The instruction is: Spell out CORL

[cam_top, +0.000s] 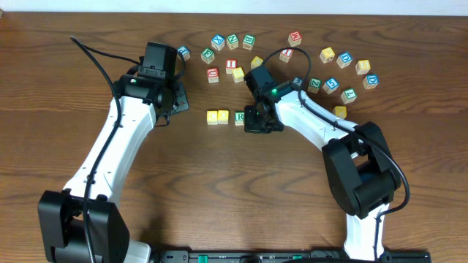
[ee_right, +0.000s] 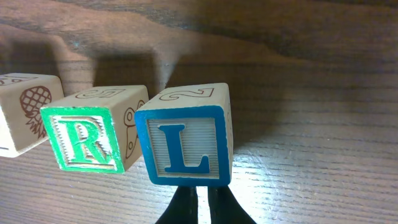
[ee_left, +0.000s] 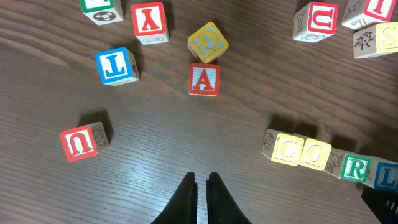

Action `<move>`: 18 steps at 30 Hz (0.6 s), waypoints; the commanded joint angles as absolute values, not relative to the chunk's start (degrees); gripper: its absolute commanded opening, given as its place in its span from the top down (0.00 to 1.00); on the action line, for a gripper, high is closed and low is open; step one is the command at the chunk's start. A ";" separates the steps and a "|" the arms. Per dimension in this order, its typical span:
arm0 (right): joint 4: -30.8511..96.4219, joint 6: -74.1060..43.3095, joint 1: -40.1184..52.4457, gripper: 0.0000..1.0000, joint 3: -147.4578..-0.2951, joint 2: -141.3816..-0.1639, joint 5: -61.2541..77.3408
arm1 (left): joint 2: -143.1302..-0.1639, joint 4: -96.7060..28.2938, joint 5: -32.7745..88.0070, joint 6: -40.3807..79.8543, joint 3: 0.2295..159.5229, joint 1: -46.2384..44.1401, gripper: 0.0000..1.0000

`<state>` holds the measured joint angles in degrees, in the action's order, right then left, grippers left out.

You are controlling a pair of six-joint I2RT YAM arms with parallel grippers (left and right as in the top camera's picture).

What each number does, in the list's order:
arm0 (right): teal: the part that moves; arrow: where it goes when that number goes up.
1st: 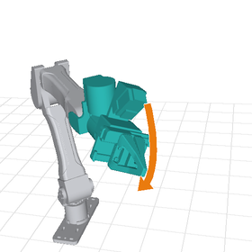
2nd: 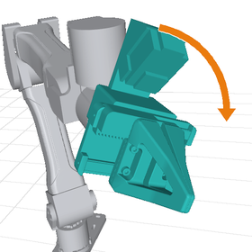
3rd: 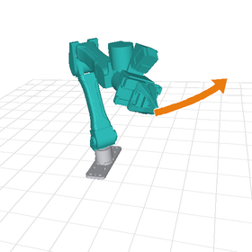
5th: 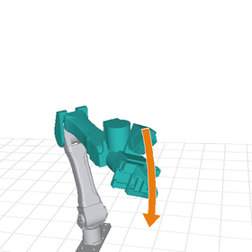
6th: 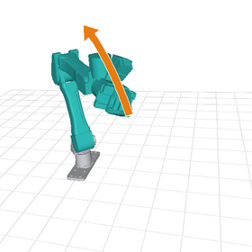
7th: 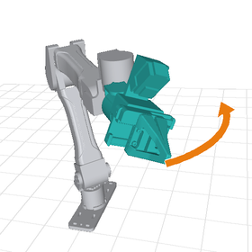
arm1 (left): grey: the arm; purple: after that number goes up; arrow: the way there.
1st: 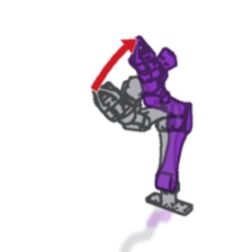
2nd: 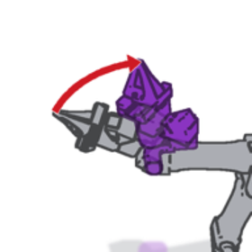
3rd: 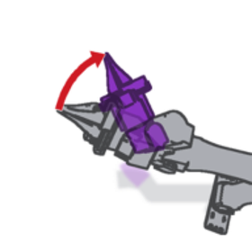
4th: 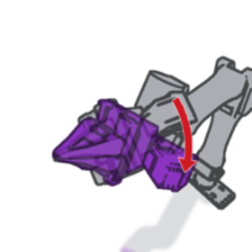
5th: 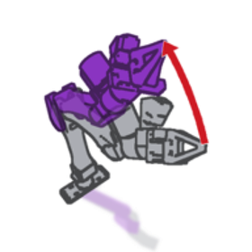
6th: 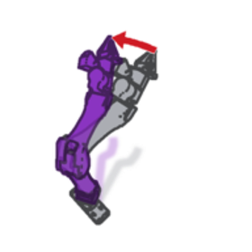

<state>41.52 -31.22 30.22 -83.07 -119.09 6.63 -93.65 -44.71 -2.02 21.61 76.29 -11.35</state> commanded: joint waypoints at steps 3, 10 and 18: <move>41.36 -31.31 30.57 0.99 -82.72 -118.76 5.96 | -94.35 -44.71 -2.13 21.69 75.92 -11.31 0.92; 46.92 -31.20 29.63 0.99 -83.96 -118.56 5.93 | -94.37 -44.99 -2.11 21.69 75.90 -11.33 0.92; 49.47 -31.94 25.10 0.99 -84.05 -118.54 6.39 | -96.68 -45.21 2.68 19.09 75.83 -11.33 0.92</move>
